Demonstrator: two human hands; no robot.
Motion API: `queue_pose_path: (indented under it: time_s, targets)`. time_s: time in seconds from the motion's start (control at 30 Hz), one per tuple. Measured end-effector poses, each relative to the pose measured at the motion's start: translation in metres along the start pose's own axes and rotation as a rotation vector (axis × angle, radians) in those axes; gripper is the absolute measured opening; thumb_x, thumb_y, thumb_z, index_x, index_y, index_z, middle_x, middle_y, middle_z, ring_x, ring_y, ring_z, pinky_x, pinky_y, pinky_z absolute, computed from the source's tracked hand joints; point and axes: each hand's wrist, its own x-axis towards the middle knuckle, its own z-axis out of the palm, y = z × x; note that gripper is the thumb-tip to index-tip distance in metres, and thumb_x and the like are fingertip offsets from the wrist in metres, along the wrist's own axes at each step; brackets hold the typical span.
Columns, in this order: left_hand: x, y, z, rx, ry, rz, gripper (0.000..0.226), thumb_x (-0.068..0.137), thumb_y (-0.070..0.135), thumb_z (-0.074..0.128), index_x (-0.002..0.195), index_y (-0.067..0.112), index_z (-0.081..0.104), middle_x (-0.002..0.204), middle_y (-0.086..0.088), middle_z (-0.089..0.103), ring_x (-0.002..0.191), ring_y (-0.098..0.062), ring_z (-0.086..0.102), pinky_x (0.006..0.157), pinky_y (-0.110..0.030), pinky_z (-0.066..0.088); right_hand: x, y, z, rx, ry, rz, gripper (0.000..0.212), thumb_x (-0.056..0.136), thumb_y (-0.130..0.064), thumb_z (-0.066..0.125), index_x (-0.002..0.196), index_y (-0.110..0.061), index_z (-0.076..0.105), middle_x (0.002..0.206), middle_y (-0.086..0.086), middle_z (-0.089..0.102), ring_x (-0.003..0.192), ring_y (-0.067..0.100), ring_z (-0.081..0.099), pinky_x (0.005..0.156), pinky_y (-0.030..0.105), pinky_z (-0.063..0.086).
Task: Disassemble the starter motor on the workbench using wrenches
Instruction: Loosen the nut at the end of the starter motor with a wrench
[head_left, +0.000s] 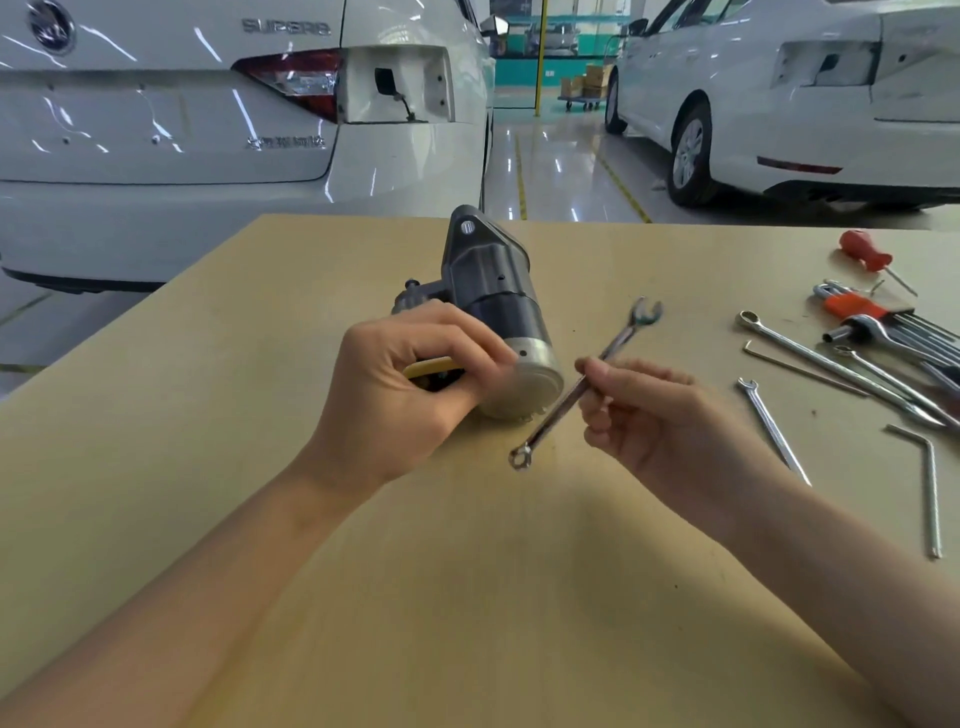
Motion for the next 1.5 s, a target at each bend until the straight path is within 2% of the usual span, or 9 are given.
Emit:
queue_pose_path:
  time_s: [0.13,0.23,0.4,0.53,1.03,1.23,1.37,1.43,1.5]
  targets:
    - [0.003,-0.003,-0.004,0.03,0.036,-0.056,0.022,0.078,-0.008,0.068,0.08,0.014,0.07,0.089,-0.003,0.069,0.087,-0.012,0.065,0.083,-0.02,0.047,-0.001,0.002,0.001,-0.054,0.065,-0.141,0.014,0.085,-0.02,0.059,0.079,-0.008,0.063,0.062,0.01,0.061,0.055,0.021,0.056,0.054,0.027,0.049]
    - [0.004,-0.004,-0.009,0.023,-0.032,-0.15,0.024,0.078,0.003,0.065,0.098,0.014,0.068,0.109,-0.006,0.065,0.108,-0.012,0.06,0.097,-0.025,0.044,-0.002,0.0,0.002,-0.054,0.171,-0.2,0.021,0.096,-0.016,0.048,0.08,-0.007,0.059,0.061,0.009,0.059,0.057,0.021,0.055,0.054,0.028,0.049]
    - [-0.002,-0.004,-0.008,0.158,-0.246,-0.195,0.048,0.071,0.029,0.069,0.119,0.03,0.063,0.137,0.014,0.052,0.13,-0.008,0.045,0.113,-0.052,0.026,-0.005,-0.002,0.007,-0.058,0.302,-0.209,0.022,0.097,-0.017,0.05,0.082,-0.005,0.06,0.065,0.013,0.066,0.057,0.022,0.059,0.057,0.029,0.053]
    - [-0.002,-0.005,-0.003,0.183,-0.223,-0.222,0.053,0.068,0.036,0.074,0.118,0.038,0.059,0.138,0.018,0.051,0.134,-0.001,0.039,0.115,-0.052,0.022,-0.005,0.002,0.009,-0.041,0.323,-0.189,0.021,0.096,-0.017,0.051,0.084,-0.004,0.06,0.068,0.015,0.069,0.057,0.022,0.061,0.059,0.03,0.055]
    - [-0.002,-0.018,0.003,0.158,-0.146,-0.183,0.048,0.071,0.034,0.075,0.118,0.033,0.062,0.133,0.012,0.058,0.131,-0.005,0.046,0.111,-0.047,0.035,-0.01,0.013,0.016,0.08,0.363,-0.152,0.018,0.093,-0.016,0.055,0.087,0.0,0.061,0.079,0.02,0.072,0.071,0.029,0.071,0.062,0.03,0.056]
    - [-0.003,-0.02,0.003,0.132,-0.138,-0.206,0.051,0.07,0.041,0.077,0.119,0.032,0.064,0.134,0.013,0.058,0.132,-0.004,0.045,0.111,-0.05,0.032,-0.013,0.001,0.031,-0.265,0.32,-0.435,0.007,0.089,-0.011,0.062,0.083,-0.009,0.064,0.071,0.01,0.073,0.065,0.023,0.071,0.062,0.026,0.055]
    - [-0.003,-0.019,0.001,0.161,-0.164,-0.162,0.055,0.065,0.041,0.081,0.116,0.037,0.06,0.129,0.019,0.058,0.127,-0.004,0.05,0.109,-0.049,0.036,-0.003,-0.01,0.05,-0.745,0.241,-0.627,0.009,0.086,-0.013,0.068,0.081,-0.019,0.066,0.064,0.001,0.069,0.059,0.014,0.065,0.061,0.029,0.053]
    - [0.0,-0.022,-0.008,0.023,-0.187,-0.193,0.048,0.064,0.032,0.076,0.111,0.037,0.065,0.117,0.02,0.064,0.114,-0.003,0.058,0.101,-0.037,0.044,0.005,-0.014,0.063,-0.995,0.201,-0.694,0.002,0.084,-0.018,0.069,0.082,-0.019,0.069,0.06,-0.011,0.061,0.057,0.008,0.056,0.058,0.025,0.047]
    - [0.007,-0.027,-0.022,-0.343,-0.104,-0.332,0.04,0.069,0.01,0.063,0.103,0.028,0.07,0.106,0.009,0.071,0.105,-0.011,0.063,0.093,-0.029,0.047,0.011,-0.013,0.08,-1.169,0.131,-0.74,0.004,0.084,-0.018,0.068,0.083,-0.016,0.071,0.064,-0.013,0.054,0.061,0.007,0.047,0.058,0.025,0.039]
